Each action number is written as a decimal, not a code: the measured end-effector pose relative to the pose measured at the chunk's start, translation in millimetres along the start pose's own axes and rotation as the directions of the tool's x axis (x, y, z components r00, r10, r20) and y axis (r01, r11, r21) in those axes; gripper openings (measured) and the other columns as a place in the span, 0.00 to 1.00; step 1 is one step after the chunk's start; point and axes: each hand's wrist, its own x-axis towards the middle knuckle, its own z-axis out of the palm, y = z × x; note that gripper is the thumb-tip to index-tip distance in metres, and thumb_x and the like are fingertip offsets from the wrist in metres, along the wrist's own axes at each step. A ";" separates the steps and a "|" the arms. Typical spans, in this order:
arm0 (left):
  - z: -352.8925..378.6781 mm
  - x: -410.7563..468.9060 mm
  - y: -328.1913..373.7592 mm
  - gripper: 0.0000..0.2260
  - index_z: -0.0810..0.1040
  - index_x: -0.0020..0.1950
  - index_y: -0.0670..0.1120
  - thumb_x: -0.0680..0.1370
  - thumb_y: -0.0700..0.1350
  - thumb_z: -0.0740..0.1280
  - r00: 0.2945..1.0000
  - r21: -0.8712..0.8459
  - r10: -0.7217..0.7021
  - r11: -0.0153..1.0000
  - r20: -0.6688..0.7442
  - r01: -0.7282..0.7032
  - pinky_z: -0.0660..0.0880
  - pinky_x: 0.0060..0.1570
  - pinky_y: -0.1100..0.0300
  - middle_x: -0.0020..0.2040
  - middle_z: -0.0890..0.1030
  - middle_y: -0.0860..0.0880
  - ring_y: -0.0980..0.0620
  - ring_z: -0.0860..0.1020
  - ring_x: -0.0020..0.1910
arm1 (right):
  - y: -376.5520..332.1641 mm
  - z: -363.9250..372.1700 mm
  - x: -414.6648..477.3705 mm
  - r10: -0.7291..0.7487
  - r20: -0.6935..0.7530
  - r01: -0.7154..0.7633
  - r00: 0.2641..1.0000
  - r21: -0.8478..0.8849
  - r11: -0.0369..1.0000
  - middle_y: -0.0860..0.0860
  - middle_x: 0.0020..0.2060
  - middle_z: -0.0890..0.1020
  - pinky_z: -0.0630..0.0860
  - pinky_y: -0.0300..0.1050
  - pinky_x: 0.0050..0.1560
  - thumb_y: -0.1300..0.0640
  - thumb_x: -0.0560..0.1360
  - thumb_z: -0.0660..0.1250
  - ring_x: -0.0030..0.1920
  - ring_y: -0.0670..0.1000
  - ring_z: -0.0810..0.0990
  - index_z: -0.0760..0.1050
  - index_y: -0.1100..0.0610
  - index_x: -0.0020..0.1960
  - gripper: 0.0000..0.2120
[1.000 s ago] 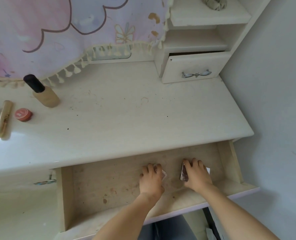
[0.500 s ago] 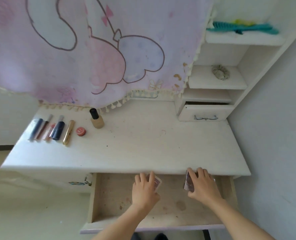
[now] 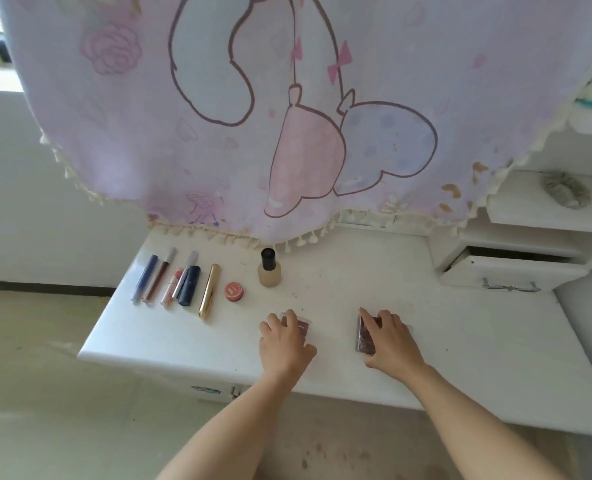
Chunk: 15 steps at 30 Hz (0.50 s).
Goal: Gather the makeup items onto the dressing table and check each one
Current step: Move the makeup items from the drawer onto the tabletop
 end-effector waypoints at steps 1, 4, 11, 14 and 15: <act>-1.5 8.3 -2.2 0.26 0.62 0.66 0.44 0.70 0.49 0.65 1.000 0.002 -0.002 1.000 0.007 0.002 0.70 0.50 0.56 0.60 0.66 0.42 0.42 0.66 0.58 | -3.4 -1.8 10.5 0.013 0.005 -0.013 1.000 0.012 1.000 0.57 0.65 0.64 0.63 0.44 0.65 0.54 0.71 0.65 0.65 0.57 0.64 0.47 0.51 0.75 0.39; -4.8 28.8 -4.4 0.26 0.61 0.66 0.44 0.70 0.49 0.65 1.000 0.021 0.006 1.000 0.024 -0.007 0.69 0.50 0.57 0.60 0.67 0.43 0.42 0.67 0.58 | -10.1 -6.6 34.0 0.049 0.030 -0.050 0.998 0.024 0.998 0.57 0.66 0.63 0.64 0.45 0.65 0.55 0.71 0.65 0.66 0.57 0.63 0.47 0.51 0.75 0.40; -3.4 52.5 -1.2 0.25 0.63 0.65 0.43 0.70 0.47 0.64 0.999 0.002 0.016 1.000 0.036 -0.016 0.68 0.51 0.57 0.59 0.67 0.43 0.42 0.67 0.57 | -12.7 -8.9 54.8 0.066 0.040 -0.067 0.997 0.008 0.998 0.54 0.65 0.66 0.63 0.44 0.62 0.54 0.72 0.65 0.67 0.54 0.65 0.50 0.51 0.74 0.36; -1.2 54.3 -0.9 0.25 0.62 0.65 0.43 0.70 0.47 0.64 1.000 0.008 0.019 1.000 0.025 -0.019 0.69 0.52 0.57 0.59 0.67 0.42 0.42 0.67 0.57 | -10.9 -5.7 54.0 0.036 0.014 -0.036 0.999 -0.016 0.999 0.54 0.66 0.66 0.60 0.44 0.65 0.55 0.73 0.64 0.68 0.54 0.63 0.53 0.52 0.74 0.34; -0.2 54.1 -1.2 0.25 0.62 0.66 0.42 0.71 0.48 0.63 1.000 0.011 0.019 1.000 0.019 -0.019 0.69 0.52 0.57 0.60 0.67 0.42 0.42 0.67 0.57 | -10.6 -4.8 53.0 0.040 0.009 -0.040 0.999 -0.024 0.999 0.54 0.69 0.64 0.57 0.45 0.69 0.55 0.73 0.63 0.71 0.54 0.60 0.51 0.52 0.75 0.34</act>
